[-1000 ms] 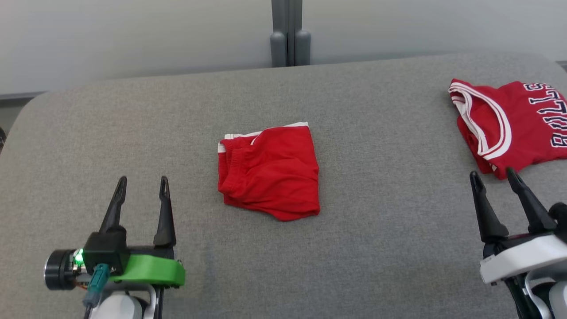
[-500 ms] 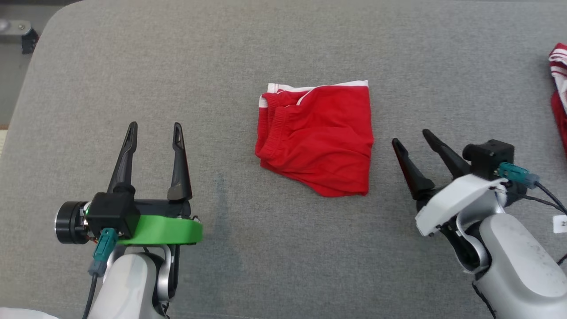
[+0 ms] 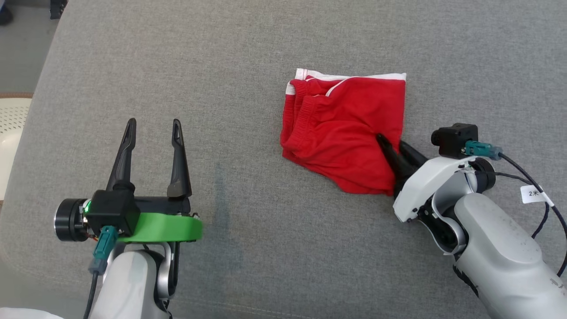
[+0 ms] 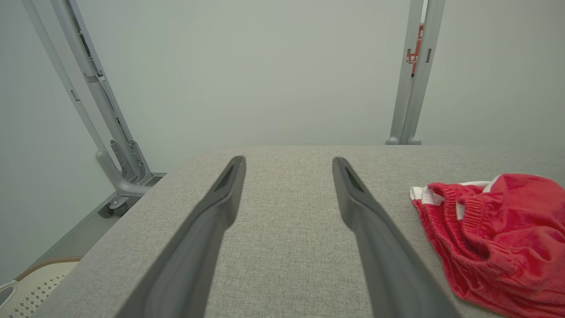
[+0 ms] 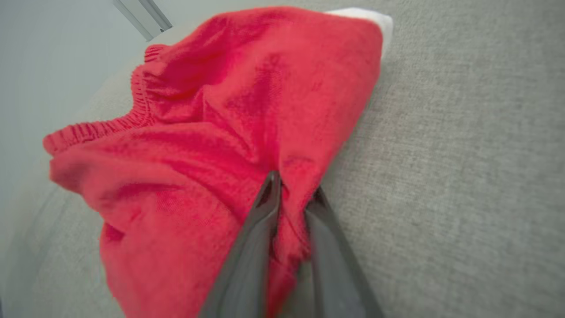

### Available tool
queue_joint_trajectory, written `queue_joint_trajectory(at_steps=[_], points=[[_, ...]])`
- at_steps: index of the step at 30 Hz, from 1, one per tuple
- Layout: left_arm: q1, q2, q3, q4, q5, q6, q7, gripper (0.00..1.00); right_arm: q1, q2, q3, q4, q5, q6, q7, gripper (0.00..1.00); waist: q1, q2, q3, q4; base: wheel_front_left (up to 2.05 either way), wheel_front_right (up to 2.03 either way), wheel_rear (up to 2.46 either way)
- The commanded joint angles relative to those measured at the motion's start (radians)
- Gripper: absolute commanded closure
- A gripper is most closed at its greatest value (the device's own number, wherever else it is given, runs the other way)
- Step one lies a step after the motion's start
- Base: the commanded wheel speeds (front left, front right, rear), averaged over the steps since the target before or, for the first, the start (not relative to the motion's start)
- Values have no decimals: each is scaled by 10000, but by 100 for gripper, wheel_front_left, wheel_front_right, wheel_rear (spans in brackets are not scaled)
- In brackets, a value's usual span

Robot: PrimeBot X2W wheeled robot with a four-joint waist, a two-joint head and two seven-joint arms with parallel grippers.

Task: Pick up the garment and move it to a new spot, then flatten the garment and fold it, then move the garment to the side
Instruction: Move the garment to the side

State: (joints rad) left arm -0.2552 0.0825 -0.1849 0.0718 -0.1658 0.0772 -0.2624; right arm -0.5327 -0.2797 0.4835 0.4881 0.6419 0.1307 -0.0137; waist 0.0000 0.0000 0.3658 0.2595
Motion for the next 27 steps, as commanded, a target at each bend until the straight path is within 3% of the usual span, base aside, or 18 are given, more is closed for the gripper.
queue_joint_trajectory(at_steps=[1,7,18,19,27], points=[[112,-25,90,23,128,-77,-26,0,109,-80,129,93,113,-4,-95,100,0,0,-105,-137,0,0,0],[353,30,378,-55,320,-161,-26,0,303,-438,367,-378,202,-7,-645,100,0,0,-364,-884,0,0,0],[739,368,540,-254,638,-366,-26,0,1254,-1423,232,-802,521,-8,-1319,100,0,0,-685,-3575,0,0,0],[668,452,490,-262,697,-411,-27,0,1332,-1685,130,-754,643,-8,-1384,100,0,0,-616,-4058,0,0,0],[71,583,298,-349,833,-555,-9,0,-93,-2439,304,-674,604,-8,-1385,100,0,0,87,-4646,0,0,0]])
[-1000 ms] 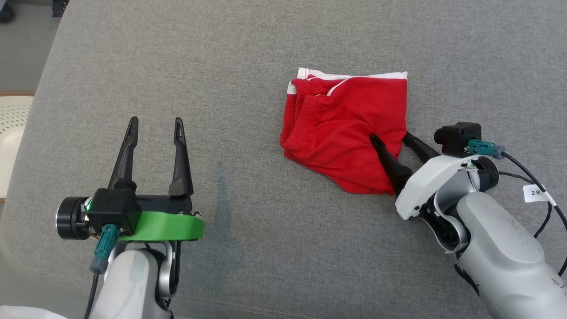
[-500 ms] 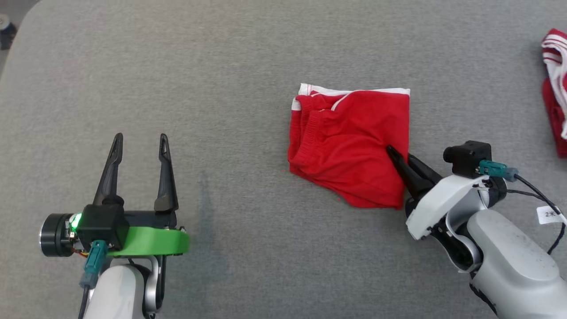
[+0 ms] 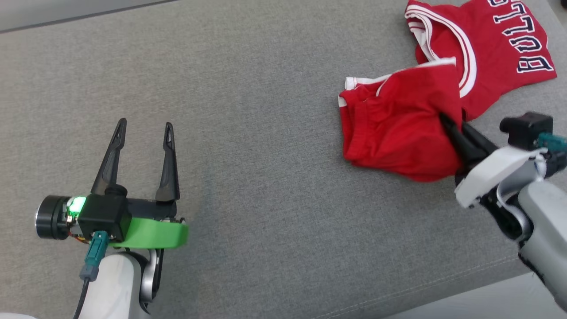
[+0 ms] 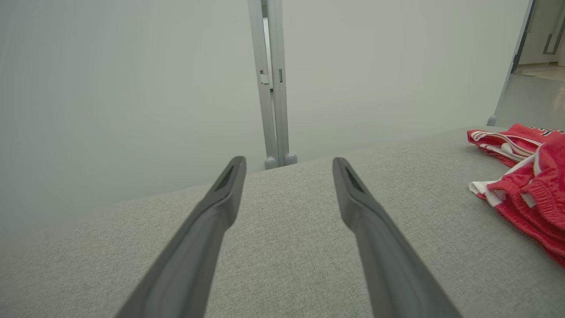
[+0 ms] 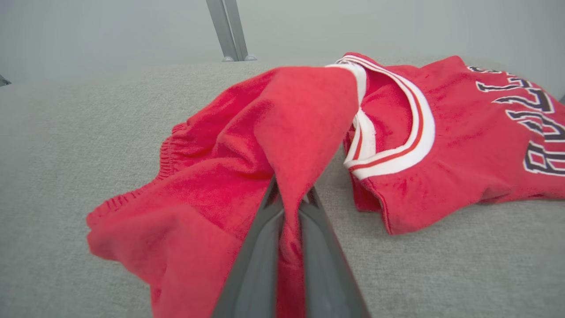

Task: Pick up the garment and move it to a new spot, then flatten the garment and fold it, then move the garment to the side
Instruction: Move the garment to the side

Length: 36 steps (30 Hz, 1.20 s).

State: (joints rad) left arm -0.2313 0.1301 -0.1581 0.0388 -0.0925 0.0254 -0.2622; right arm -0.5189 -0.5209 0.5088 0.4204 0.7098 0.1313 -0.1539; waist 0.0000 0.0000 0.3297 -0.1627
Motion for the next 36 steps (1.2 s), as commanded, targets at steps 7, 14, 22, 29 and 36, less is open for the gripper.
queue_joint_trajectory(at_steps=[7,14,22,29,36], points=[[-862,334,-235,-143,254,-243,130,0,-2641,-531,485,770,-78,-16,-256,100,0,0,1232,-270,0,0,0],[-1448,454,-579,-292,447,-466,262,0,-4279,-1659,559,2878,511,-16,-368,100,0,0,1925,265,0,0,0],[-1898,435,-856,-577,640,-457,359,0,-5543,-2185,468,4959,35,-17,-878,100,0,0,2728,609,0,0,0],[-2090,593,-824,-510,603,-452,324,0,-5831,-1749,-779,6071,-841,-17,-1125,0,0,0,2755,553,0,0,0],[-1721,664,-682,-371,452,-256,240,0,-3973,-1255,-3934,4497,-1762,-16,-1109,0,0,0,2080,326,0,0,0]])
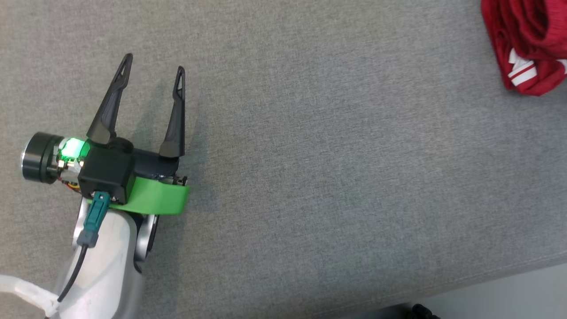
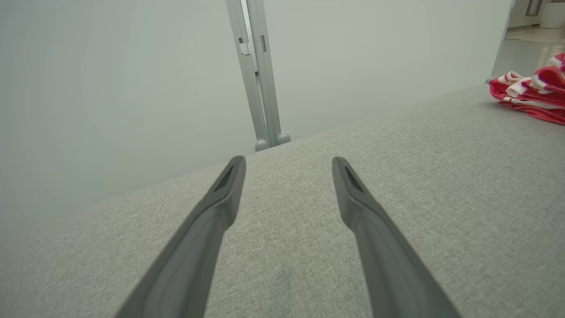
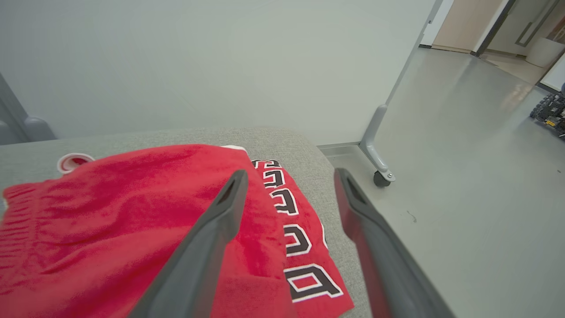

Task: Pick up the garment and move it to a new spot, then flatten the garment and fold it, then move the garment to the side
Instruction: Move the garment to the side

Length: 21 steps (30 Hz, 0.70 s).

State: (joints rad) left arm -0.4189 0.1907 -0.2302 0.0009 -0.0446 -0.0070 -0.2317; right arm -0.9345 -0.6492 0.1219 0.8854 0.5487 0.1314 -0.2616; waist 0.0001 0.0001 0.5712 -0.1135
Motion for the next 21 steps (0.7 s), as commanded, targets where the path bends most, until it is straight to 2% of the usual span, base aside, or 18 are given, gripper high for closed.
queue_joint_trajectory(at_steps=[1,6,11,17,21], points=[[259,53,76,42,-82,100,-63,0,693,287,-559,-605,-332,-18,-32,0,-1,-1,-480,-216,0,0,0],[806,83,245,199,-315,257,-84,0,2778,1517,-2496,-2947,-1238,-19,-29,0,-1,-1,-1243,-492,0,0,0],[1348,142,392,326,-508,392,-62,0,4719,2924,-3350,-4992,-1858,-18,-28,0,-1,-1,-2009,-634,0,0,0],[1965,108,526,443,-739,559,-35,0,6428,4099,-3093,-6558,-2199,-18,-29,0,-1,-1,-2749,-675,0,0,0],[2270,-24,527,564,-911,671,-74,0,7243,4523,-2741,-7266,-2335,-18,-29,0,-1,-1,-3127,-441,0,0,0]])
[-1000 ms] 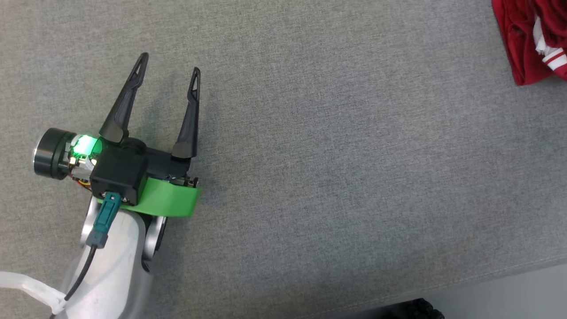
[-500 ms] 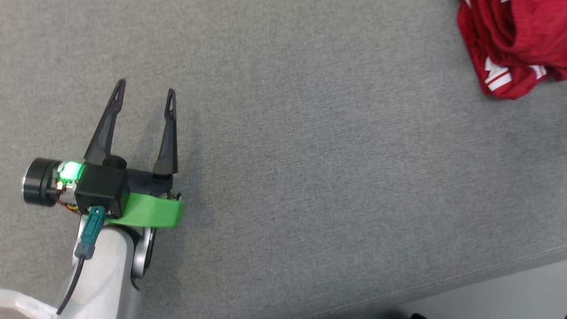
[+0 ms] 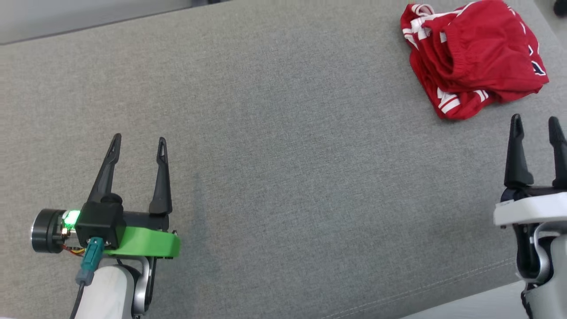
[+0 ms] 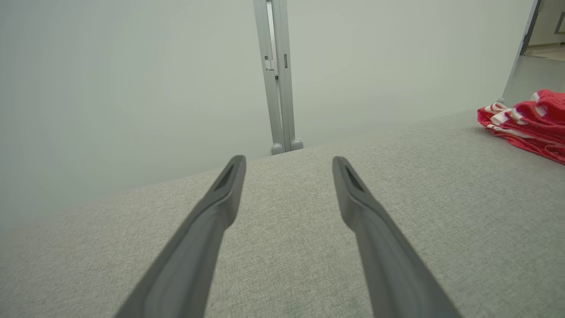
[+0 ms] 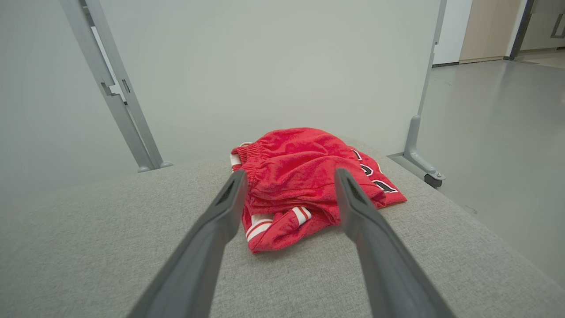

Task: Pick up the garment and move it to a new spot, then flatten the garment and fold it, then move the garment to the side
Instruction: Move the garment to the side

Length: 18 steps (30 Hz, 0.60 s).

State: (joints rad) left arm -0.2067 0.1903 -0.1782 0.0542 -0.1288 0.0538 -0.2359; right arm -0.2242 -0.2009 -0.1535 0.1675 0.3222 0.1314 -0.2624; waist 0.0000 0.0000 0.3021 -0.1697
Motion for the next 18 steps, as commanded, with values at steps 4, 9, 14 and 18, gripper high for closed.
queue_joint_trajectory(at_steps=[4,9,14,18], points=[[320,-147,-36,238,-179,113,-93,0,773,250,389,-553,-172,-18,-22,0,0,0,-765,636,0,0,0],[633,-269,108,617,-348,275,-177,0,1385,459,730,-1083,-324,-18,69,0,0,0,-1243,1407,0,0,0],[1119,-265,272,968,-522,354,-220,0,1915,568,966,-1491,-530,-18,411,0,0,0,-1799,2065,0,0,0],[1406,-245,264,1131,-566,308,-262,0,2335,639,1070,-1786,-676,-18,658,0,0,0,-2125,2380,0,0,0]])
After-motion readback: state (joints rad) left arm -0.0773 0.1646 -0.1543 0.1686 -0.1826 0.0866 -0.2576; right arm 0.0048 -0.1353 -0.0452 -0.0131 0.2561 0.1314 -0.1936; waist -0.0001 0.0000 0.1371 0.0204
